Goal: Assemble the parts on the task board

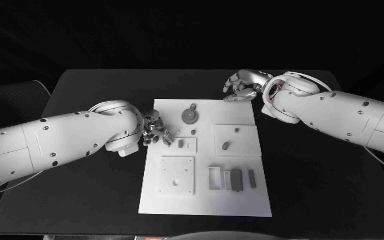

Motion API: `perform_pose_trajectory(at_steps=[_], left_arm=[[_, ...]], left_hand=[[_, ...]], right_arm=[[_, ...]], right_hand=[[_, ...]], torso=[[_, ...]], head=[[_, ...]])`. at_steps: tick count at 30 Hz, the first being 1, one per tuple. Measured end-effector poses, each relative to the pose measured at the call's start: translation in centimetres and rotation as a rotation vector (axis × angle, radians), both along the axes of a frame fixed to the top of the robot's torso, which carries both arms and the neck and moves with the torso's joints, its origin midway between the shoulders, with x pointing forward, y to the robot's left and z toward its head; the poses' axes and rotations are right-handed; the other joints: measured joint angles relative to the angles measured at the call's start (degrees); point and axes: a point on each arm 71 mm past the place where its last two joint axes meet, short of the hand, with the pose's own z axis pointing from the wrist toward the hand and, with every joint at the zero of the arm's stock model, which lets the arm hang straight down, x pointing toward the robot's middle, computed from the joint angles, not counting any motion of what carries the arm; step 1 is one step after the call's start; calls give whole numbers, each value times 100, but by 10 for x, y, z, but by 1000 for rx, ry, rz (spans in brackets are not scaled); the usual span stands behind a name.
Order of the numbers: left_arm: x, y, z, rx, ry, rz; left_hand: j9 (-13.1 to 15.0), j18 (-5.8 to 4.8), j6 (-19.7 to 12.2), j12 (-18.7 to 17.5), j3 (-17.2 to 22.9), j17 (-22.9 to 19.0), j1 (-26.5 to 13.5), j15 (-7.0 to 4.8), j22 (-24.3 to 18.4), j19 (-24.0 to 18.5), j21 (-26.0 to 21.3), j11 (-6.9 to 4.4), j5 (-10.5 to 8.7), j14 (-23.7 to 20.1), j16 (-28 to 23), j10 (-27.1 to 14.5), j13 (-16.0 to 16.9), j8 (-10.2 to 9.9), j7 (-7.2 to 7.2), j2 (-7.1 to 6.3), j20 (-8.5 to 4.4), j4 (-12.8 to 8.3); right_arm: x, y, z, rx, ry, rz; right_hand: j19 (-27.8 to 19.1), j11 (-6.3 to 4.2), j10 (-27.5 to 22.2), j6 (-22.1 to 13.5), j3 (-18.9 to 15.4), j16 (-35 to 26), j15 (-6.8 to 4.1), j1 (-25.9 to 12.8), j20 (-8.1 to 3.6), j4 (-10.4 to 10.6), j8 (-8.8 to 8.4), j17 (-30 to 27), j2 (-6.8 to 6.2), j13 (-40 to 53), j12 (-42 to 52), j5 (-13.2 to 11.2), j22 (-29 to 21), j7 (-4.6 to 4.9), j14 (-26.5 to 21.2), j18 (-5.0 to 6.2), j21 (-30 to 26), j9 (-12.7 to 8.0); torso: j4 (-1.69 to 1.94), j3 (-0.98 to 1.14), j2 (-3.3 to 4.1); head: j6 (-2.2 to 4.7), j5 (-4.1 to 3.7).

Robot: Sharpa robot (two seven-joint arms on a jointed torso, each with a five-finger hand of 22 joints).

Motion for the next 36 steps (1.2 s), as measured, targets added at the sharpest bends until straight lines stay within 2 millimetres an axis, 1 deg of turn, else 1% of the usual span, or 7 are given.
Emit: perform_pose_trajectory(at_steps=[5,17,22,26,32,36], left_arm=[[0,0,0,1,0,0],[-2,-1,0,8,-1,-6],[-2,-1,0,13,-5,-10],[-3,-2,0,19,-11,-15],[-3,-2,0,23,-14,-19],[-2,-2,0,25,-14,-21]], left_hand=[[0,0,-2,0,0,0,0,0,0,0,0,1,-1,0,0,-1,0,0,-2,0,0,0],[0,0,-10,0,-1,2,0,0,-1,0,1,4,-36,0,-1,-3,-1,3,-11,0,0,-1],[0,0,-9,0,-1,5,0,-1,1,0,22,12,-46,0,-1,-11,-1,7,-19,0,0,-1],[0,0,-13,0,0,5,0,-1,4,0,22,13,-47,0,-1,-11,-2,9,-26,0,0,0],[0,0,-13,29,20,4,0,-1,4,0,22,12,-67,0,-1,-12,-2,20,-31,0,0,19],[0,0,-19,29,41,5,-3,0,3,0,22,-9,-68,0,-1,-34,-2,21,-41,-3,0,41]], right_arm=[[0,0,0,0,0,0],[0,0,0,0,1,0],[0,0,0,0,1,1],[-1,-1,0,0,1,1],[-1,-1,0,0,1,0],[-1,-1,0,0,1,0]], right_hand=[[20,0,0,0,0,0,0,0,-20,0,0,0,0,0,0,0,0,0,0,0,0,0],[21,0,0,-1,0,0,1,0,-20,0,0,0,0,1,0,0,0,-1,-1,0,0,0],[20,14,-13,-3,0,0,2,0,-20,0,0,0,0,-5,0,0,0,-3,-3,0,0,-5],[20,16,-15,-5,0,0,3,0,-20,0,0,0,0,-4,0,0,0,-5,-4,0,0,-4],[20,16,-15,-6,0,0,4,0,-19,0,0,0,0,-4,0,0,0,-5,-4,0,0,-4],[19,15,-15,-6,0,0,10,0,-19,0,0,0,0,-4,0,0,0,-6,-11,0,0,-4]], torso=[[-1,1,0],[-2,4,1],[-2,3,1],[-1,1,1],[-1,1,1],[-1,1,0]], head=[[-2,0],[-20,-5],[-37,-8],[-67,-13],[-76,-5],[-107,-13]])
